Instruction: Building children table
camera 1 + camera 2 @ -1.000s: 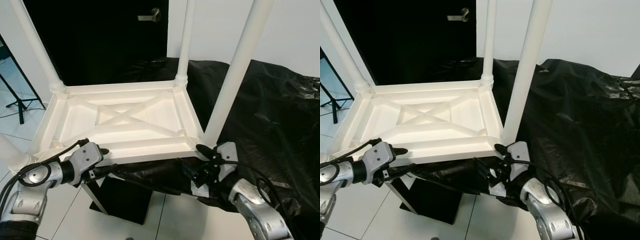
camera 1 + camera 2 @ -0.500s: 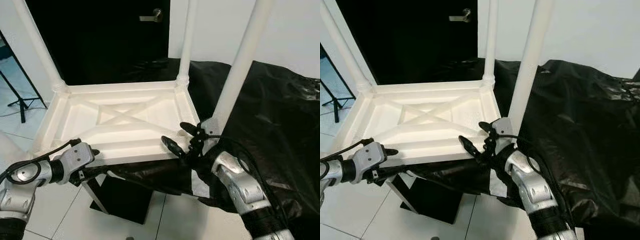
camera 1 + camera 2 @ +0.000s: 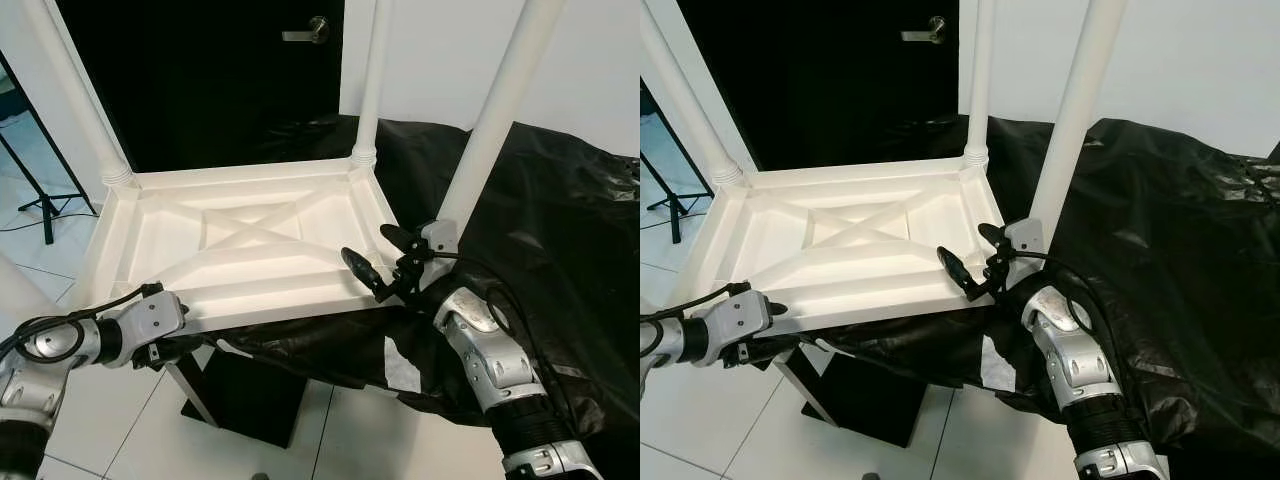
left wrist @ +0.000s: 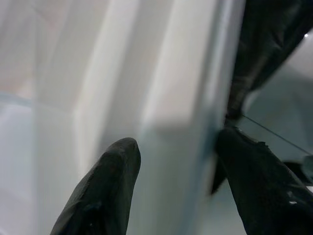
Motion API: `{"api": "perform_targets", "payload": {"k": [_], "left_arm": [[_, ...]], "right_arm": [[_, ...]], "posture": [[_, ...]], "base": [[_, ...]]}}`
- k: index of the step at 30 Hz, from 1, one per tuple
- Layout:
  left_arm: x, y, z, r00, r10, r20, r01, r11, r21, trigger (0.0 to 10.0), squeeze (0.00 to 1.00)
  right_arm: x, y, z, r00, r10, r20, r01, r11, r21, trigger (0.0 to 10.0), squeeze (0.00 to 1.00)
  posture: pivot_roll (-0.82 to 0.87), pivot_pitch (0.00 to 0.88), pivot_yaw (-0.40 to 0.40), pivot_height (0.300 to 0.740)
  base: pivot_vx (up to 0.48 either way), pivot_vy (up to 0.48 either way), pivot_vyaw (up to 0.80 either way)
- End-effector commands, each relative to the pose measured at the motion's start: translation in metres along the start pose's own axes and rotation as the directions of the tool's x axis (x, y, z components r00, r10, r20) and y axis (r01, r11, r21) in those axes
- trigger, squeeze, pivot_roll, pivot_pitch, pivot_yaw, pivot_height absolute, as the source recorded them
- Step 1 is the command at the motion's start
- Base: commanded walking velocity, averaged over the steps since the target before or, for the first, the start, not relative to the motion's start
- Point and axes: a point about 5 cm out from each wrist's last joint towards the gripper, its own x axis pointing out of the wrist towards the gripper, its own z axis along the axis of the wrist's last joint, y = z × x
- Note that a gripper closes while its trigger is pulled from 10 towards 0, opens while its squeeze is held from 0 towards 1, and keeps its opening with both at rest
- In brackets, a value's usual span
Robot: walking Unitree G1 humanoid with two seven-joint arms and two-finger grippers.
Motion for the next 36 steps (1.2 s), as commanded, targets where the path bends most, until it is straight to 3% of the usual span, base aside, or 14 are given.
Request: {"api": "perform_targets", "payload": {"k": [1,6,16,17,24,28,36], "left_arm": [[0.004,0.007,-0.002,0.984,0.178,-0.005,-0.178,0.984,0.004,10.0,0.00],[0.010,0.019,0.005,0.975,0.221,0.035,-0.223,0.974,0.039,10.0,0.00],[0.031,0.027,0.025,0.974,0.194,0.116,-0.204,0.976,0.082,10.0,0.00],[0.040,0.030,0.035,0.971,0.184,0.155,-0.200,0.975,0.094,10.0,0.00],[0.058,0.029,0.054,0.966,0.141,0.218,-0.171,0.978,0.123,10.0,0.00],[0.075,0.026,0.073,0.958,0.085,0.274,-0.133,0.978,0.161,10.0,0.00],[0.093,0.020,0.094,0.945,0.017,0.327,-0.089,0.975,0.205,10.0,0.00]], "right_arm": [[-0.004,-0.014,0.002,0.997,-0.071,0.012,0.071,0.997,-0.006,10.0,0.00],[-0.011,-0.026,0.005,0.988,-0.150,0.031,0.151,0.988,-0.027,10.0,0.00],[-0.023,-0.048,0.010,0.953,-0.297,0.063,0.301,0.951,-0.076,10.0,0.00],[-0.031,-0.057,0.013,0.931,-0.354,0.084,0.361,0.928,-0.091,10.0,0.00],[-0.050,-0.070,0.014,0.896,-0.435,0.093,0.444,0.888,-0.120,10.0,0.00],[-0.070,-0.084,0.015,0.850,-0.518,0.095,0.527,0.838,-0.140,10.0,0.00],[-0.093,-0.096,0.016,0.798,-0.595,0.102,0.603,0.779,-0.172,10.0,0.00]], "posture": [[0.04,0.000,0.000,0.740],[0.02,0.000,0.011,0.740],[-0.01,0.000,0.027,0.740],[-0.03,0.000,0.036,0.740],[-0.06,0.000,0.053,0.740],[-0.08,0.000,0.067,0.740],[-0.12,0.000,0.102,0.740]], "base": [[0.000,0.000,0.00],[0.000,0.000,0.00],[0.000,0.000,0.00],[0.000,0.000,0.00],[0.000,0.000,0.00],[0.000,0.000,0.00],[0.000,0.000,0.00]]}}
